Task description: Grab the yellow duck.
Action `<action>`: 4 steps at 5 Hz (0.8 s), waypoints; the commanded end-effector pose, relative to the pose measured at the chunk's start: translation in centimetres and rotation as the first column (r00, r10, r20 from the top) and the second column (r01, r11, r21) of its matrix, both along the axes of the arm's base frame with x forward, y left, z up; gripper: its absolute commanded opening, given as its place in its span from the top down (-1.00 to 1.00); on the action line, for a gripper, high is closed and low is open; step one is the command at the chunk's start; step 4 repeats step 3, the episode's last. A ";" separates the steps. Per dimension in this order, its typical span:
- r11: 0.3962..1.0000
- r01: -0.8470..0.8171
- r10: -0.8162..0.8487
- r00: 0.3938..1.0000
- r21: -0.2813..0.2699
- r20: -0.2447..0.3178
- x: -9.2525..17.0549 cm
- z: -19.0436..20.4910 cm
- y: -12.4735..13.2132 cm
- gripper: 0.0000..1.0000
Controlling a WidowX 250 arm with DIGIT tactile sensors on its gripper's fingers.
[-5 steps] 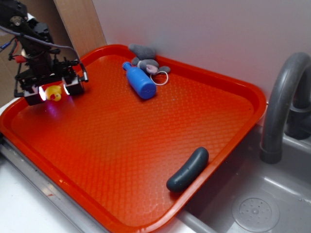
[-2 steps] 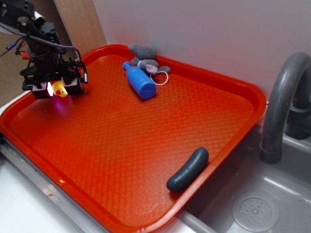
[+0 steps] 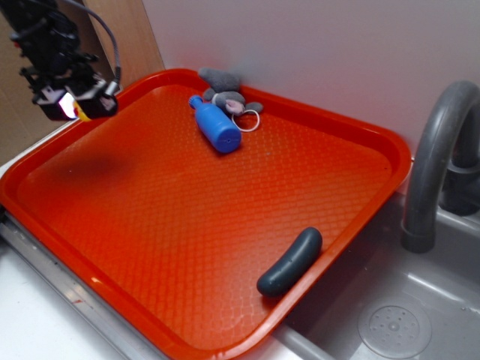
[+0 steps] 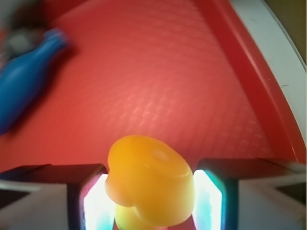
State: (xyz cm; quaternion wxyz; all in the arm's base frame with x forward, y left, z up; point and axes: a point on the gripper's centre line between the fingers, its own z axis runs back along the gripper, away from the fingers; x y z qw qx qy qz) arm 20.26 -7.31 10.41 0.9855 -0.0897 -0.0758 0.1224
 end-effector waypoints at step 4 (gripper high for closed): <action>0.933 0.359 -0.352 0.902 0.021 0.248 -3.4 11.4 -6.3 1.00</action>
